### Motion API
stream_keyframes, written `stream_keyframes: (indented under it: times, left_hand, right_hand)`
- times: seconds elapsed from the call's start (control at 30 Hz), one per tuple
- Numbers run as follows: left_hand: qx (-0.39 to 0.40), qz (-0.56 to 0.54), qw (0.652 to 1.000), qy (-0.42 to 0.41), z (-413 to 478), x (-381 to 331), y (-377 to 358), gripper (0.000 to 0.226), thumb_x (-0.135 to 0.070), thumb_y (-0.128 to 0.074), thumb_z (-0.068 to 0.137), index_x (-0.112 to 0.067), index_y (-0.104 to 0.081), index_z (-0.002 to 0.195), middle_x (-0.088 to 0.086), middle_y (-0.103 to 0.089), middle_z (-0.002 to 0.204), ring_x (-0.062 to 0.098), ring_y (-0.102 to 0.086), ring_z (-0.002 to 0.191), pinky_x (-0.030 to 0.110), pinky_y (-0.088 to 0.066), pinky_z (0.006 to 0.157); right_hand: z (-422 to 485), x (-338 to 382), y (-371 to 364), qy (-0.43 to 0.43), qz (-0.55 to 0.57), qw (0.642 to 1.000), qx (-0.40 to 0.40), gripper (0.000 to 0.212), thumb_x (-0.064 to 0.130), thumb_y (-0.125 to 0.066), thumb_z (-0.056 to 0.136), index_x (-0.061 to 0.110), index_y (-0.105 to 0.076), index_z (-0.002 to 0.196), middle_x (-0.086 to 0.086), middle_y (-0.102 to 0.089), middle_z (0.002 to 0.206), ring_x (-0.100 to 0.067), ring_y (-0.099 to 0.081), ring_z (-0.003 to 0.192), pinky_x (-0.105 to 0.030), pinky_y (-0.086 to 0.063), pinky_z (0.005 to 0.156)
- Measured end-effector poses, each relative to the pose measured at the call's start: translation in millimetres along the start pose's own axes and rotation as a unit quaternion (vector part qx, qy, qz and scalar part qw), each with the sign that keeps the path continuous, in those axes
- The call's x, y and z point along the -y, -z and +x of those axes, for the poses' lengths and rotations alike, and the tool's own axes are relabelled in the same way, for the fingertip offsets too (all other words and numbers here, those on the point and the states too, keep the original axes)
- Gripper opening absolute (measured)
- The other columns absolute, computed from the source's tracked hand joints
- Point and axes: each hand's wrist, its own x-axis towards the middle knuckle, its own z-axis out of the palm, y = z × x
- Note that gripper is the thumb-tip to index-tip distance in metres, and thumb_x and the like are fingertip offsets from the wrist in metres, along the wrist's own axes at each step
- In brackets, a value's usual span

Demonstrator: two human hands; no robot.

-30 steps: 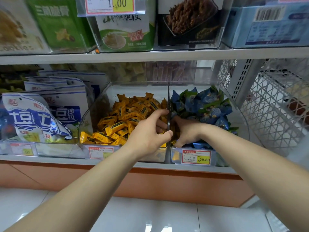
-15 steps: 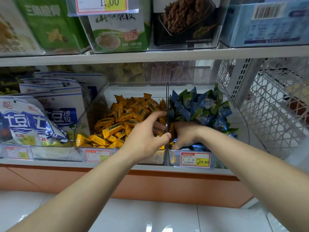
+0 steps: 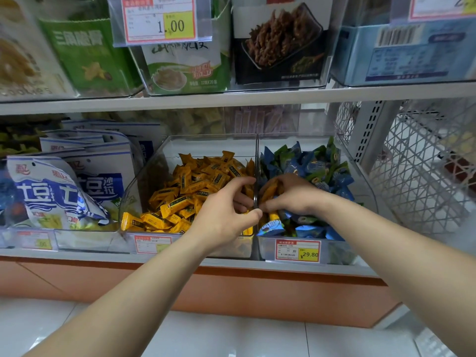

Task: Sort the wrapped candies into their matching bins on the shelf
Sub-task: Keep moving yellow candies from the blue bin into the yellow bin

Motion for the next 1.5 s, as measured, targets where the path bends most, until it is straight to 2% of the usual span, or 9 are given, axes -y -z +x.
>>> stream_keyframes:
  times: [0.33, 0.47, 0.67, 0.77, 0.83, 0.93, 1.13, 1.33, 1.5]
  left_hand:
    - [-0.089, 0.158, 0.982, -0.059, 7, -16, -15, 0.076, -0.05, -0.072, 0.078, -0.035, -0.038, 0.145, -0.004, -0.046, 0.136, 0.019, -0.042, 0.126, 0.035, -0.043, 0.101]
    - [-0.093, 0.226, 0.968, -0.065, 14, -20, -24, 0.077, -0.062, -0.064, 0.082, -0.038, -0.035, 0.149, -0.007, -0.043, 0.145, 0.022, -0.03, 0.13, 0.04, -0.039, 0.103]
    - [-0.134, 0.218, 0.966, -0.043, 28, -23, -30, 0.069, -0.07, -0.062, 0.078, -0.04, -0.045, 0.139, -0.01, -0.061, 0.131, 0.024, -0.041, 0.123, 0.043, -0.038, 0.096]
    - [-0.145, 0.209, 0.966, -0.056, 32, -25, -33, 0.066, -0.068, -0.063, 0.078, -0.041, -0.049, 0.136, -0.007, -0.062, 0.128, 0.026, -0.044, 0.121, 0.044, -0.036, 0.096]
    - [-0.149, 0.203, 0.966, -0.056, 34, -27, -37, 0.068, -0.066, -0.065, 0.078, -0.039, -0.047, 0.138, -0.004, -0.062, 0.128, 0.028, -0.044, 0.121, 0.045, -0.036, 0.097]
    - [-0.15, 0.173, 0.973, -0.031, 41, -31, -36, 0.071, -0.068, -0.066, 0.077, -0.037, -0.048, 0.138, -0.003, -0.061, 0.127, 0.028, -0.044, 0.123, 0.045, -0.039, 0.1]
    - [-0.164, 0.069, 0.982, -0.068, 42, -33, -30, 0.04, -0.052, -0.078, 0.075, -0.033, -0.066, 0.107, -0.007, -0.059, 0.107, 0.015, -0.058, 0.098, 0.033, -0.049, 0.082]
    - [-0.162, -0.064, 0.983, -0.058, 40, -44, -25, 0.08, -0.035, -0.082, 0.078, -0.036, -0.038, 0.145, -0.006, -0.065, 0.101, 0.009, -0.066, 0.087, 0.03, -0.055, 0.082]
    - [-0.175, -0.09, 0.979, -0.053, 31, -41, -2, 0.058, -0.035, -0.079, 0.081, -0.037, -0.055, 0.134, -0.009, -0.068, 0.101, 0.004, -0.066, 0.09, 0.026, -0.055, 0.084]
  right_hand:
    - [-9, 10, 12, 0.024, 0.168, 0.984, -0.056, 0.014, 0.025, -0.076, 0.084, 0.022, -0.076, 0.097, 0.005, -0.077, 0.092, -0.015, -0.072, 0.092, -0.043, -0.053, 0.096]
    - [-11, 10, 15, 0.031, 0.209, 0.975, -0.072, 0.013, 0.029, -0.075, 0.085, 0.02, -0.075, 0.095, 0.003, -0.077, 0.09, -0.016, -0.073, 0.087, -0.041, -0.055, 0.09]
    - [-13, 14, 23, 0.015, 0.347, 0.937, -0.027, 0.017, 0.012, -0.06, 0.088, 0.015, -0.077, 0.091, -0.007, -0.076, 0.099, -0.022, -0.072, 0.093, -0.031, -0.057, 0.08]
    - [-14, 14, 28, -0.022, 0.419, 0.907, -0.017, 0.029, 0.0, -0.049, 0.083, -0.003, -0.07, 0.102, -0.021, -0.069, 0.099, -0.032, -0.065, 0.088, -0.035, -0.052, 0.074]
    - [-16, 12, 32, -0.006, 0.418, 0.909, -0.007, 0.03, -0.004, -0.048, 0.086, -0.007, -0.067, 0.109, -0.023, -0.068, 0.103, -0.033, -0.065, 0.091, -0.038, -0.053, 0.079]
    - [-17, 10, 37, 0.025, 0.41, 0.912, -0.006, 0.032, -0.004, -0.05, 0.092, 0.011, -0.078, 0.088, -0.017, -0.074, 0.098, -0.031, -0.07, 0.092, -0.04, -0.055, 0.082]
    - [-22, 16, 46, 0.057, 0.385, 0.921, 0.0, 0.037, 0.002, -0.053, 0.096, 0.024, -0.08, 0.084, -0.007, -0.076, 0.098, -0.023, -0.073, 0.092, -0.035, -0.059, 0.071]
    - [-25, 32, 45, 0.071, 0.277, 0.955, -0.074, 0.013, 0.019, -0.065, 0.094, 0.02, -0.075, 0.087, -0.004, -0.077, 0.085, -0.022, -0.073, 0.07, -0.031, -0.058, 0.058]
    - [-21, 51, 35, 0.055, 0.259, 0.962, -0.062, 0.017, 0.029, -0.066, 0.093, 0.015, -0.076, 0.094, -0.006, -0.076, 0.09, -0.019, -0.069, 0.071, -0.026, -0.051, 0.055]
